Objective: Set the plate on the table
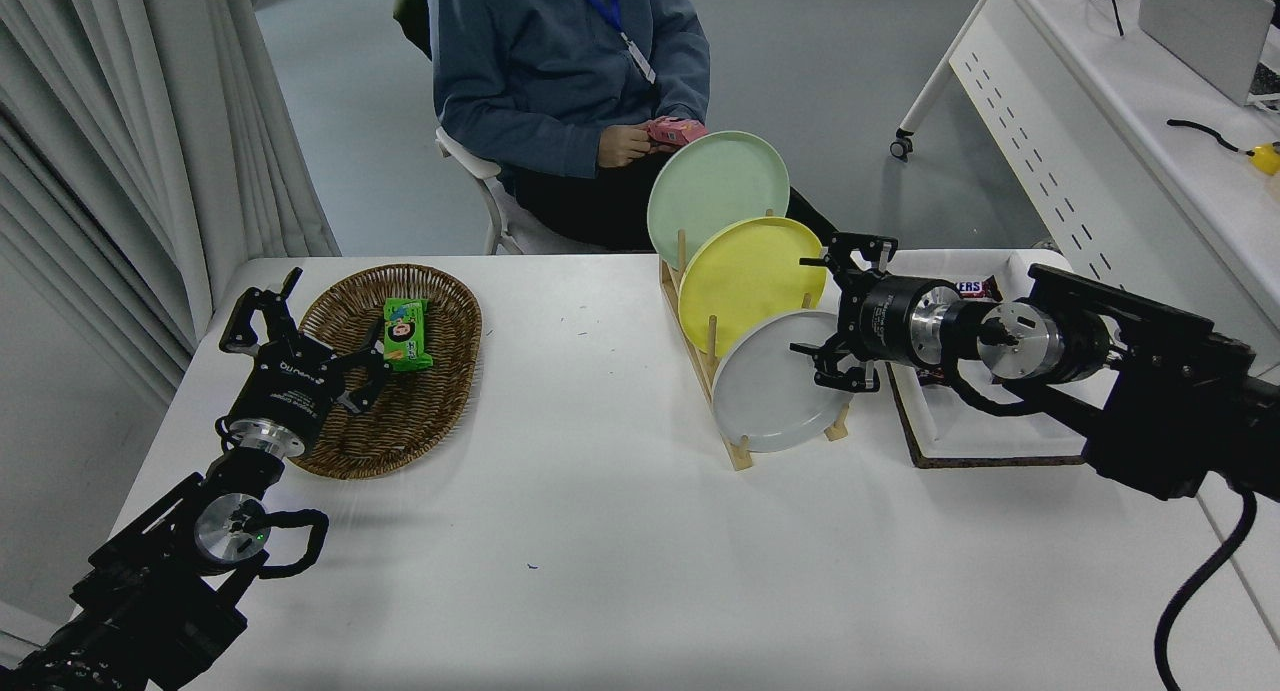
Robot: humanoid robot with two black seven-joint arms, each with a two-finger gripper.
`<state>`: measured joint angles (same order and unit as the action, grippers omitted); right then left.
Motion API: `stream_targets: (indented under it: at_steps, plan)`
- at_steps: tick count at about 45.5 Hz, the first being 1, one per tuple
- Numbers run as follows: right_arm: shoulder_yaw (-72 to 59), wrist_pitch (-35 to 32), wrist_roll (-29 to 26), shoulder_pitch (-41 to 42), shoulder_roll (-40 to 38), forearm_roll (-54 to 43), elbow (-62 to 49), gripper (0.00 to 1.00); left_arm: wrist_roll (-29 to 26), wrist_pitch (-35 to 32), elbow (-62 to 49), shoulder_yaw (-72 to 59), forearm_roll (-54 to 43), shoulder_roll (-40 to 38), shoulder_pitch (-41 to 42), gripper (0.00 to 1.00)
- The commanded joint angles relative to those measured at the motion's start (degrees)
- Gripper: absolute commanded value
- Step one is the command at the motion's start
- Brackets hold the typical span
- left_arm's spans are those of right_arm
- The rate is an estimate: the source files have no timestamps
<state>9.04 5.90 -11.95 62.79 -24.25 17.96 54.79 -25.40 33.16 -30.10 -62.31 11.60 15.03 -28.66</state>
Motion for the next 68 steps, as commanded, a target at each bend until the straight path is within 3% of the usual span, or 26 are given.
stream_targets:
  at_steps: [1, 8, 53, 68]
  plan:
    - [0.27, 1.13, -0.01, 0.05, -0.1, 0.06, -0.12, 0.86, 0.0, 0.06, -0.05, 0.0, 0.0, 0.0, 0.01, 1.0]
    - [0.27, 1.13, -0.01, 0.23, -0.01, 0.06, -0.13, 0.77, 0.0, -0.02, 0.04, 0.0, 0.0, 0.0, 0.01, 1.0]
    - [0.01, 2.89, -0.18, 1.02, 0.52, -0.12, -1.01, 0.75, 0.0, 0.06, -0.05, 0.0, 0.0, 0.0, 0.01, 1.0]
    - [-0.25, 2.89, -2.64, 1.55, 0.34, -0.12, -0.92, 0.69, -0.09, -0.02, 0.04, 0.0, 0.0, 0.0, -0.08, 1.0]
